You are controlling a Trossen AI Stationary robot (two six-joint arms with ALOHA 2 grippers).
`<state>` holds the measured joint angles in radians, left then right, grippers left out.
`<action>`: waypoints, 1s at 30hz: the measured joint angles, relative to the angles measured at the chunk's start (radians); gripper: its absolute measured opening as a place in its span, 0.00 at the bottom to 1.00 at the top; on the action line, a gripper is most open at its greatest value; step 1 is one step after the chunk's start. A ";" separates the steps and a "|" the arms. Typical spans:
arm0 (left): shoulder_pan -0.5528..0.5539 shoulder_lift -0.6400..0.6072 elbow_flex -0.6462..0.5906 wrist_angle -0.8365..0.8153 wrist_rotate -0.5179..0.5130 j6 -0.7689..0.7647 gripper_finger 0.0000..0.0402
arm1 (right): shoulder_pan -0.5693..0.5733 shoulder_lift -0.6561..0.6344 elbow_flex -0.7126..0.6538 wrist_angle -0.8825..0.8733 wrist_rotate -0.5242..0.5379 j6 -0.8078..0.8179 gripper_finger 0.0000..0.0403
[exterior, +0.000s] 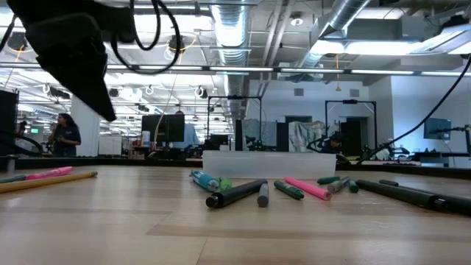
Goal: Pick & place school supplies into a supply box
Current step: Put the yellow pencil into the supply box
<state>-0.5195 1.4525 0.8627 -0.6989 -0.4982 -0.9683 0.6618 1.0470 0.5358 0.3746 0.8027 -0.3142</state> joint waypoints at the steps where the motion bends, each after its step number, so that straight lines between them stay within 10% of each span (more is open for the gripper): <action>1: 0.012 0.000 0.000 -0.002 0.048 -0.007 0.18 | 0.006 -0.011 0.000 -0.028 0.000 0.002 0.27; 30: 0.127 0.000 -0.104 -0.090 0.161 -0.251 0.18 | 0.064 -0.077 0.000 -0.195 0.010 0.202 0.27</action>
<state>-0.3920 1.4525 0.7589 -0.7889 -0.3367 -1.2197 0.7261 0.9703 0.5362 0.1796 0.8131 -0.1120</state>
